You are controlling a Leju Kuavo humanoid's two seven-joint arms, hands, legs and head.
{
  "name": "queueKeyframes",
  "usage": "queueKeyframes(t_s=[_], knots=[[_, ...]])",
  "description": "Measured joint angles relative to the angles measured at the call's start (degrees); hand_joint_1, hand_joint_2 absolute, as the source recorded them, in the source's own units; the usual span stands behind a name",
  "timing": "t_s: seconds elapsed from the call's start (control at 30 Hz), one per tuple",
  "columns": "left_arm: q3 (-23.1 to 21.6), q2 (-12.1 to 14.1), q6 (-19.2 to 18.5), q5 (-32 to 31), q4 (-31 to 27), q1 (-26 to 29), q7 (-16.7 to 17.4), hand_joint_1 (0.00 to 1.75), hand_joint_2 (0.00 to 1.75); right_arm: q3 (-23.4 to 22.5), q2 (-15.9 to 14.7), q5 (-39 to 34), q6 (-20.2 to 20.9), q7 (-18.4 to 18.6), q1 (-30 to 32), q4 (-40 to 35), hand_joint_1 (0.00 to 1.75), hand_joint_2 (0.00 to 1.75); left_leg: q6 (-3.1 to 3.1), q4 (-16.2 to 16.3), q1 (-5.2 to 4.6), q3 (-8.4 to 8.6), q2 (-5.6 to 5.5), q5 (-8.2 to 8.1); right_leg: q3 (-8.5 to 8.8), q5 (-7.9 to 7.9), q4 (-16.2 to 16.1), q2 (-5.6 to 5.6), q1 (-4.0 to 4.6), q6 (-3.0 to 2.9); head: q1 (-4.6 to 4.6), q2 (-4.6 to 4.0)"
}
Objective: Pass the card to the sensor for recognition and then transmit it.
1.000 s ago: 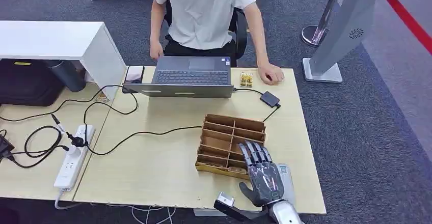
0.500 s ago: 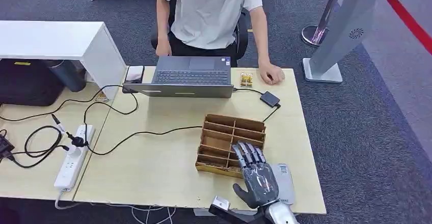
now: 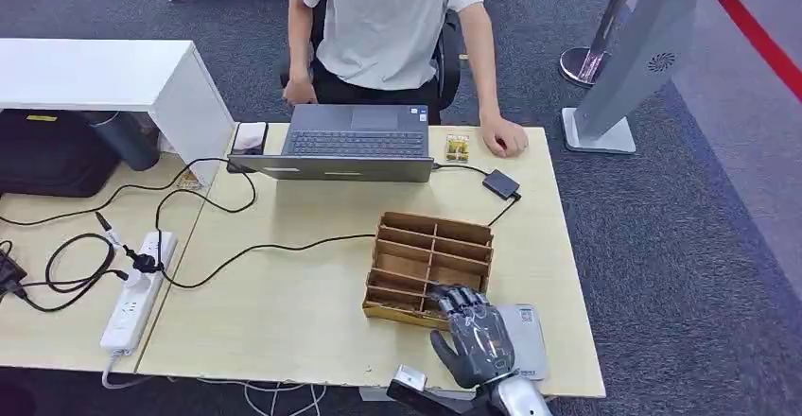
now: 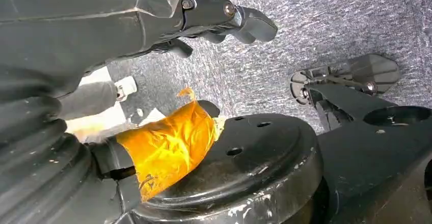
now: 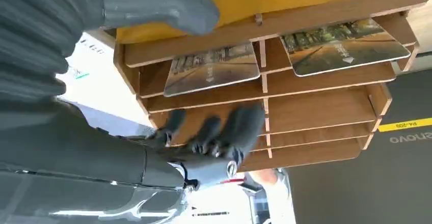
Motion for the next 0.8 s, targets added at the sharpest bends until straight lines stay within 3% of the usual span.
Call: queueKeyframes(t_s=[0.53, 0.8], knots=[[0.4, 0.0, -0.6, -1.1, 0.0, 0.1, -1.1, 0.0, 1.75, -5.2, -0.8, -3.0, 0.3, 0.7, 4.3, -6.2, 1.75, 1.75, 0.0, 0.0, -0.01, -0.02, -0.01, -0.01, -0.02, 0.0, 0.0, -0.01, 0.0, 0.0, 0.0, 0.0], [1.4, 0.0, 0.4, -0.5, 0.0, 0.1, -1.4, 0.0, 1.75, -7.3, -0.8, -6.4, 2.5, -2.1, 5.6, -7.7, 1.75, 1.75, 0.0, 0.0, 0.0, -0.01, 0.0, 0.0, -0.01, 0.0, 0.0, 0.0, 0.0, 0.0, 0.0, 0.0]])
